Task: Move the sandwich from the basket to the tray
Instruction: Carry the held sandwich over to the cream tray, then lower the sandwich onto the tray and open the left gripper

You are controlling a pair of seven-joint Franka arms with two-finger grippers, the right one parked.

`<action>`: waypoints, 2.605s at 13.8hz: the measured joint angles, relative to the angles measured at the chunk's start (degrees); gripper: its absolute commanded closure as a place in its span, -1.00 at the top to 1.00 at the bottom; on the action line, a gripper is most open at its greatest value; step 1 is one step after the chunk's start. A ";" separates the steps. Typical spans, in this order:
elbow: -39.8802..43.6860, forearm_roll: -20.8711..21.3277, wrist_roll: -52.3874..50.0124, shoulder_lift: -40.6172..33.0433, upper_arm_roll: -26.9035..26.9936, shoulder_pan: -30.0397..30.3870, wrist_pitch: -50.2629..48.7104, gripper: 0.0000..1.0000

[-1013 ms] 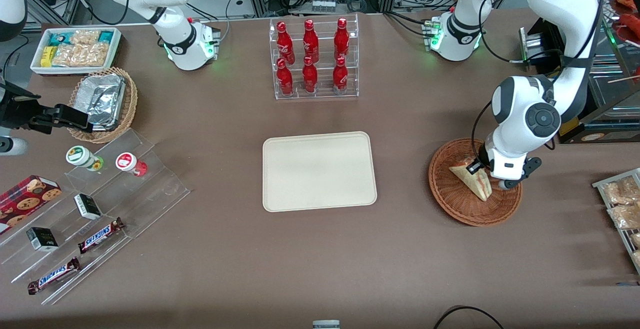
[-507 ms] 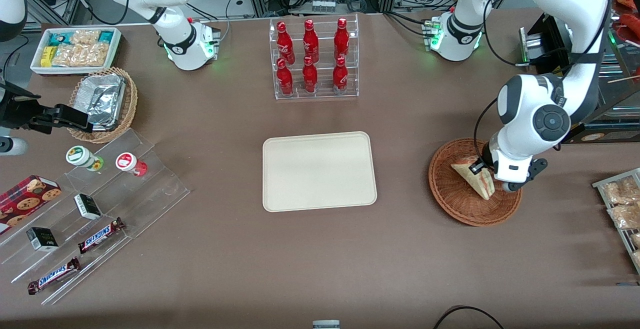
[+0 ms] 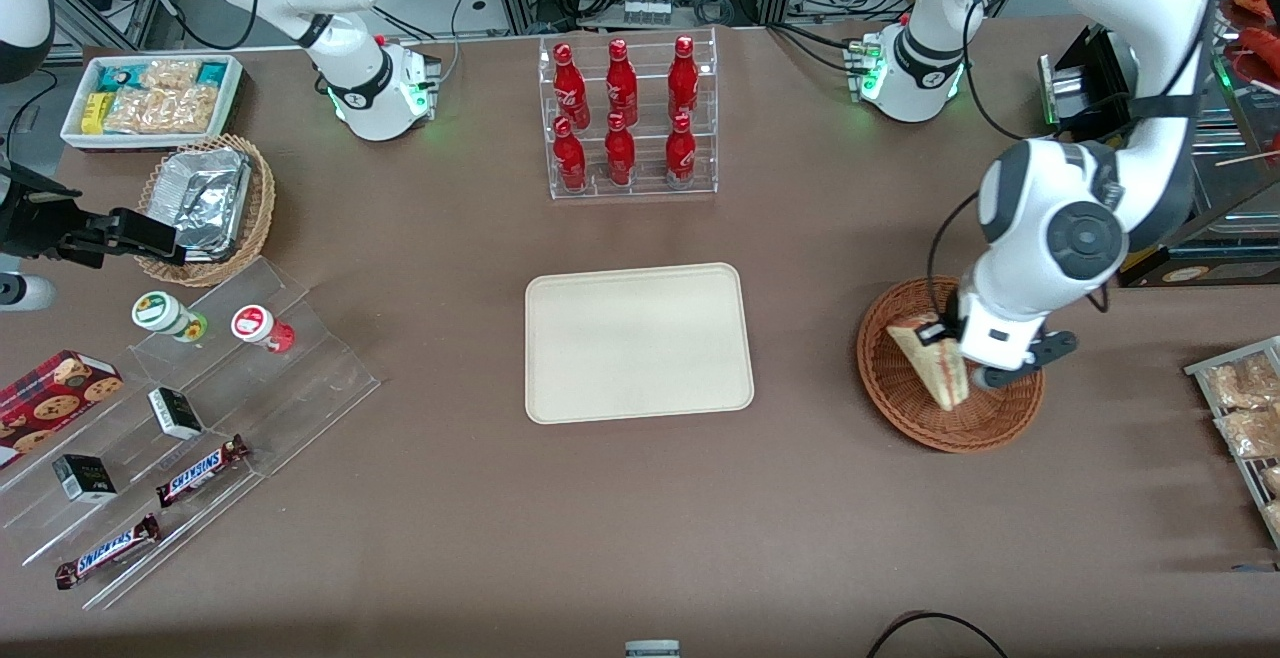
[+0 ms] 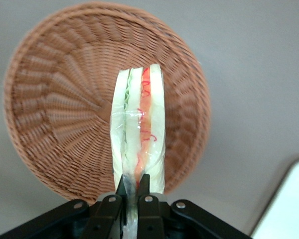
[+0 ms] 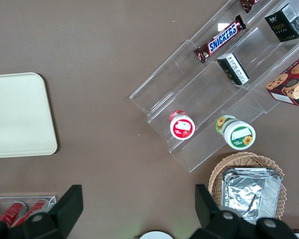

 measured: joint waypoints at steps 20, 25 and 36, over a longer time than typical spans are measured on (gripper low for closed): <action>25.29 -5.10 -14.40 20.29 -0.42 -31.02 -6.05 -1.00; 30.92 -5.11 -16.32 25.32 -0.40 -32.11 -5.19 -1.00; 35.66 -5.11 -19.99 30.42 -0.36 -32.91 -3.68 -1.00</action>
